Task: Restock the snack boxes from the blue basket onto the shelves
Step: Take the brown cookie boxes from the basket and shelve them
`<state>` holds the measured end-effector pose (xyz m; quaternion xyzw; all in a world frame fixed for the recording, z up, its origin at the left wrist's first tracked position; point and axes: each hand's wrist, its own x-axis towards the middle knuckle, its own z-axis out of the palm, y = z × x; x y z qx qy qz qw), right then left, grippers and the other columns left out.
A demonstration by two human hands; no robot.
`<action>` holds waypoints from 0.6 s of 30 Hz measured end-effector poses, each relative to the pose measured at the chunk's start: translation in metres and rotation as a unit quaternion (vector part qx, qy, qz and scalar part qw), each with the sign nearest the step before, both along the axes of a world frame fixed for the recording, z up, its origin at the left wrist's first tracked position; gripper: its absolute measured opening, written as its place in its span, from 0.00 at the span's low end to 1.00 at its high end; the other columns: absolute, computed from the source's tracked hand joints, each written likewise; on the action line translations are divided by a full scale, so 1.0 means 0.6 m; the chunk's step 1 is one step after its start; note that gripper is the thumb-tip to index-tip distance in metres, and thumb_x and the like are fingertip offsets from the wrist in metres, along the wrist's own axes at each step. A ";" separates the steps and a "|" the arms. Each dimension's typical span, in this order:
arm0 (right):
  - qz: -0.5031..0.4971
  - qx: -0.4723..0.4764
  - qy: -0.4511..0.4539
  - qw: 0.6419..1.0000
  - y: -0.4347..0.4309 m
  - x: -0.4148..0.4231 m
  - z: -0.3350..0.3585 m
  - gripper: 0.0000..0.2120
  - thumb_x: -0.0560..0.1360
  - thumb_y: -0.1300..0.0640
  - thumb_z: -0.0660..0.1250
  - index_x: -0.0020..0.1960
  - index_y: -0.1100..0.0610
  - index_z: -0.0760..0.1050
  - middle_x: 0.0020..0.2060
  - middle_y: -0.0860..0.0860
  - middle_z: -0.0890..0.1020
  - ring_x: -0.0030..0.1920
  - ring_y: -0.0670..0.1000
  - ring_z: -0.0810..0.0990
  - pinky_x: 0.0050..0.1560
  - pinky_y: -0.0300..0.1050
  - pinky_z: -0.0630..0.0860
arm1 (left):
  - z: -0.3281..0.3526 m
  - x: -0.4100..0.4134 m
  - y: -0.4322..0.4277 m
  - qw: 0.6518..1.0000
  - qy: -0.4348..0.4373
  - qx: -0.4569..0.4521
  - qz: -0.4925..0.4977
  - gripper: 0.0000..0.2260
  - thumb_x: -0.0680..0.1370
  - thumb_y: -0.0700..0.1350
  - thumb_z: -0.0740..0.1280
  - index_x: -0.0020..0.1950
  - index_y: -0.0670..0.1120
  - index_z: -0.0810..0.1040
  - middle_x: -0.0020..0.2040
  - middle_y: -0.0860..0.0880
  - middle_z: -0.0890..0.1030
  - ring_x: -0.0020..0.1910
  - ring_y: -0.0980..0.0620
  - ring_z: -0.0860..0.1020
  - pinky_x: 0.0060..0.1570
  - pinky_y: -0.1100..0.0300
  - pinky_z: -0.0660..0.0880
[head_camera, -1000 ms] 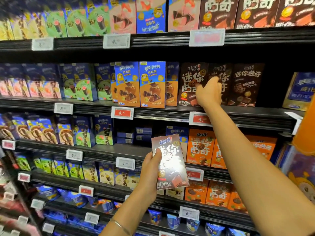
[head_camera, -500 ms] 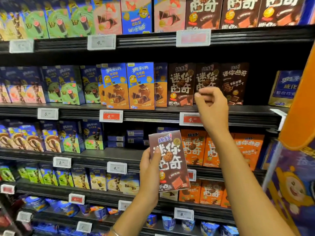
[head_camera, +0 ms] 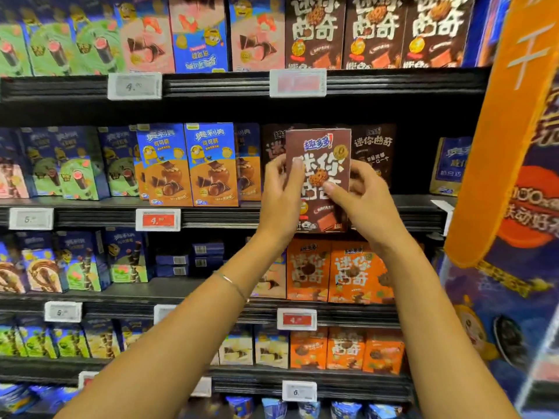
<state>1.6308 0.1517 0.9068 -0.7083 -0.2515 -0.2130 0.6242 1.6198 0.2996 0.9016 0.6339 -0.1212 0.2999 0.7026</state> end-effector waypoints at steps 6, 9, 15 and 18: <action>-0.141 0.046 -0.022 0.989 -0.049 0.057 0.020 0.24 0.80 0.48 0.69 0.72 0.49 0.66 0.52 0.43 0.80 0.48 0.40 0.83 0.47 0.43 0.82 | 0.056 0.038 0.028 0.908 -0.071 0.341 0.233 0.24 0.82 0.60 0.64 0.72 0.49 0.75 0.66 0.50 0.78 0.63 0.50 0.78 0.58 0.50 0.78; -0.170 0.043 0.002 0.985 -0.052 0.086 0.019 0.27 0.80 0.50 0.70 0.74 0.51 0.62 0.54 0.48 0.81 0.50 0.44 0.83 0.47 0.43 0.81 | 0.084 0.053 0.041 0.790 -0.079 0.507 0.337 0.26 0.81 0.60 0.68 0.75 0.48 0.73 0.69 0.46 0.75 0.68 0.43 0.73 0.61 0.48 0.72; -0.210 -0.016 0.006 0.978 -0.030 0.122 0.012 0.22 0.81 0.50 0.67 0.69 0.53 0.61 0.60 0.55 0.80 0.52 0.50 0.82 0.39 0.38 0.76 | 0.115 0.082 0.041 0.668 -0.042 0.620 0.409 0.33 0.79 0.64 0.67 0.77 0.47 0.69 0.71 0.41 0.75 0.70 0.38 0.72 0.67 0.42 0.70; -0.230 -0.048 0.015 0.972 -0.022 0.131 0.018 0.22 0.82 0.50 0.66 0.71 0.54 0.61 0.62 0.56 0.80 0.56 0.53 0.81 0.46 0.46 0.80 | 0.119 0.090 0.040 0.646 -0.011 0.638 0.419 0.32 0.79 0.64 0.67 0.77 0.47 0.70 0.73 0.40 0.74 0.71 0.36 0.73 0.68 0.40 0.69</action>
